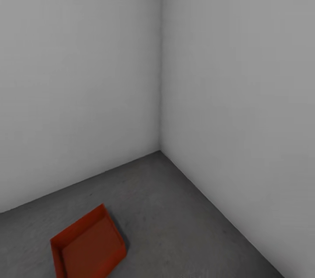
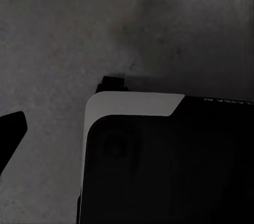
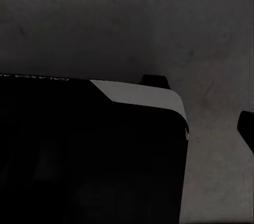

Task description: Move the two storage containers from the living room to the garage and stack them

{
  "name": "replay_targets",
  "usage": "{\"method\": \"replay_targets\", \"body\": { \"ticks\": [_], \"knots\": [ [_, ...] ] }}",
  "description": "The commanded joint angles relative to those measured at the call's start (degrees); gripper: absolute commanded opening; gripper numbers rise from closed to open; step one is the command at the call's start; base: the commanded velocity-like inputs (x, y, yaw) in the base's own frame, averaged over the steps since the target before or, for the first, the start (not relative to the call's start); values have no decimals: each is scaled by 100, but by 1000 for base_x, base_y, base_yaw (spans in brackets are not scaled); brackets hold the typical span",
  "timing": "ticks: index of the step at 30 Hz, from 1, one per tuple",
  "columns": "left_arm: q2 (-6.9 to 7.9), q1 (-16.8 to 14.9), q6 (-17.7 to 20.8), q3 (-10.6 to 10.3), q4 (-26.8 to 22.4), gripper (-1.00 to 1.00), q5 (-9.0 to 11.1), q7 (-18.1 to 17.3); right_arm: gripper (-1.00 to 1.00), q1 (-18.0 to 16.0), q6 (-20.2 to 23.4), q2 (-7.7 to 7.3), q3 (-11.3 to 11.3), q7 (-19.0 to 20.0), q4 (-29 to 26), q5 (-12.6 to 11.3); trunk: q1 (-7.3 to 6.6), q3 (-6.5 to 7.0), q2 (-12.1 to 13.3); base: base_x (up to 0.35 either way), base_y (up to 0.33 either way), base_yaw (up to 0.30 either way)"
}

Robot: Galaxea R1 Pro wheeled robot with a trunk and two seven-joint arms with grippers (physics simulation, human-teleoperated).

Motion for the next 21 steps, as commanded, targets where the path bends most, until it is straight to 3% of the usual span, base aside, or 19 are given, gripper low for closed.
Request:
{"method": "replay_targets", "body": {
  "ticks": [1,21],
  "knots": [
    [5,-2,-4,-18,1,100,56,-24,100,-6,-29,5,48,-5,14,-58,0,-6,-4,0,0,-238],
    [-14,-2,-13,-21,-8,100,56,-38,100,-6,-33,5,48,-5,14,-58,0,-6,-4,0,0,-238]
  ]
}}
